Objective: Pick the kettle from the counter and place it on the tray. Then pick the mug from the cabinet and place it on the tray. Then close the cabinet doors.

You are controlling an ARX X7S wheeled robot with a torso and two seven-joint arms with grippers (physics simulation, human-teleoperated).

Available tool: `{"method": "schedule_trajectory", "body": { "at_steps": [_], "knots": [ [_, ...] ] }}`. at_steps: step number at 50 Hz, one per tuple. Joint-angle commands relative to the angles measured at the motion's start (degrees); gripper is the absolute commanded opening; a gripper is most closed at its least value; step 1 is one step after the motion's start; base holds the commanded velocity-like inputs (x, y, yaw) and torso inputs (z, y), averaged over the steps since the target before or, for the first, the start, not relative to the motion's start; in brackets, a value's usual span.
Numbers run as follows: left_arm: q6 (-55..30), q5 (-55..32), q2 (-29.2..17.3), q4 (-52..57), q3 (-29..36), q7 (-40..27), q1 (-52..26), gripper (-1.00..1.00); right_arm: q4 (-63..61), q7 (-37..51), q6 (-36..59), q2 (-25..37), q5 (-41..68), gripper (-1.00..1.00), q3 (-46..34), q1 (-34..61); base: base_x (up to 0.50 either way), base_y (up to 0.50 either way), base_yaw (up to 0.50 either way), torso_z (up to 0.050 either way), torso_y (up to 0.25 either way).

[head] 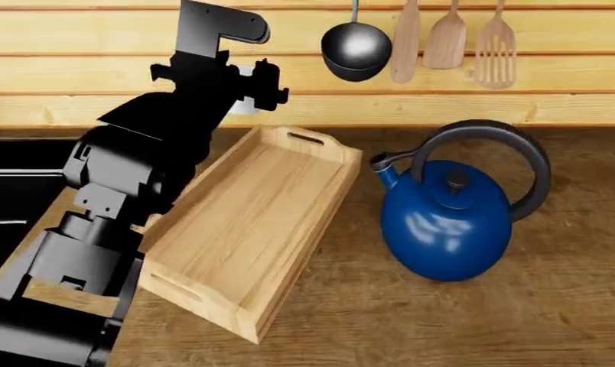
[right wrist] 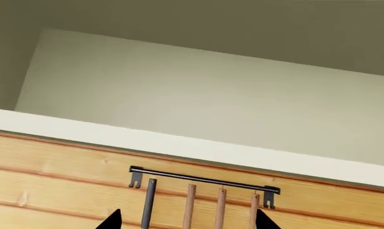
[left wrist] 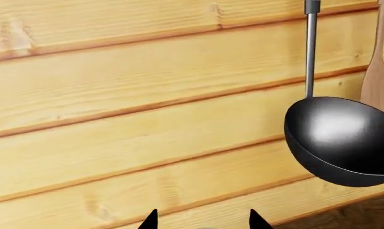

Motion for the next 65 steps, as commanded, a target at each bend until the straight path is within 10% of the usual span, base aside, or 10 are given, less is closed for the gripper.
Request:
{"method": "schedule_trajectory", "body": {
  "at_steps": [1, 65],
  "knots": [
    [-0.34, -0.65, 0.05, 0.92, 0.25, -0.23, -0.32, -1.00, -0.02, -0.28, -0.12, 0.15, -0.07, 1.00, -0.03, -0.05, 0.50, 0.00, 0.00, 0.000, 0.000],
    [3.55, -1.54, 3.13, -6.10, 4.31, 1.55, 7.17, -1.00, -1.78, -1.93, -2.76, 0.82, -4.41, 1.00, -0.38, -5.98, 0.05, 0.00, 0.00, 0.000, 0.001]
  ]
}}
